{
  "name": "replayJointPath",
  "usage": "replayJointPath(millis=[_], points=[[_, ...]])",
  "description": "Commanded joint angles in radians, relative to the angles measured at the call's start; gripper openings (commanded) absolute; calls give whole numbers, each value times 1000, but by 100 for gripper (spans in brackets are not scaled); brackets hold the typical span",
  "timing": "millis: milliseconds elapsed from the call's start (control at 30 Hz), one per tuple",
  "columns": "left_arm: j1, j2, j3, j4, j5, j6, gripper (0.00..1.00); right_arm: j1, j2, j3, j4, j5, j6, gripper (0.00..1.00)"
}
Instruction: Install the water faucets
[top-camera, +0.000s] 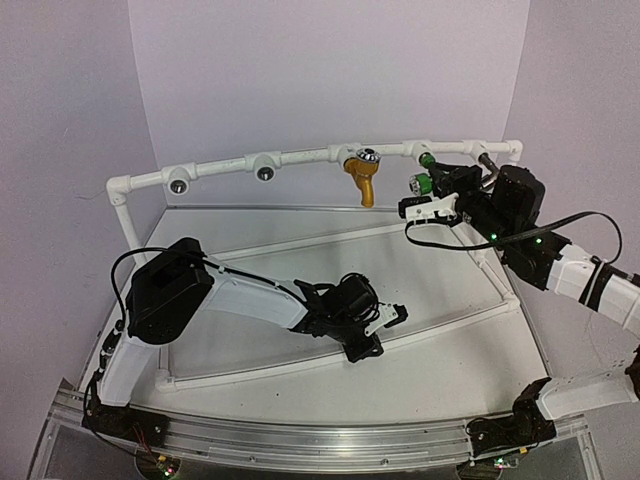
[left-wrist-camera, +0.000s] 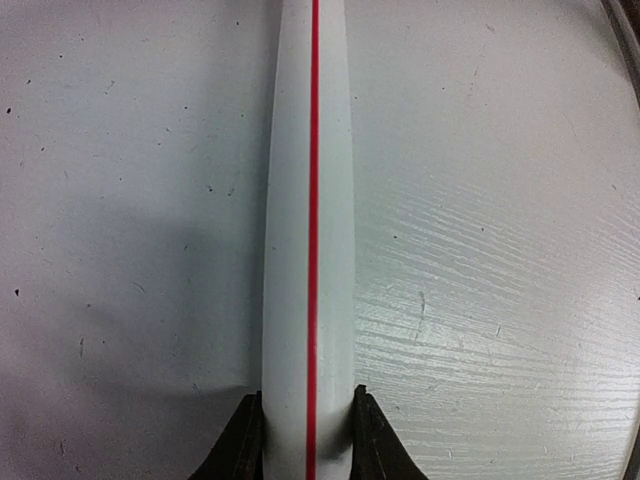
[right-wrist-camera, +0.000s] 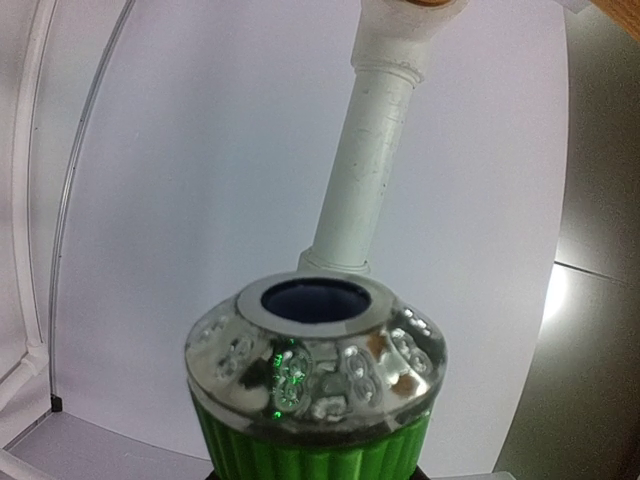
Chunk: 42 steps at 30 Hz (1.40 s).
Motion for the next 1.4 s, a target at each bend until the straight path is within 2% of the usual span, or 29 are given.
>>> replayJointPath(millis=[0,433,1367], points=[[-41,2,-39,-76,112,-10,0,-10,5,28,68,4,67,0],[-51,0,-36,-77,109,-10,0,-6,29,40,74,13,126,0],[-72,8,-28,-77,104,-2,0,-25,79,42,125,164,482,0]])
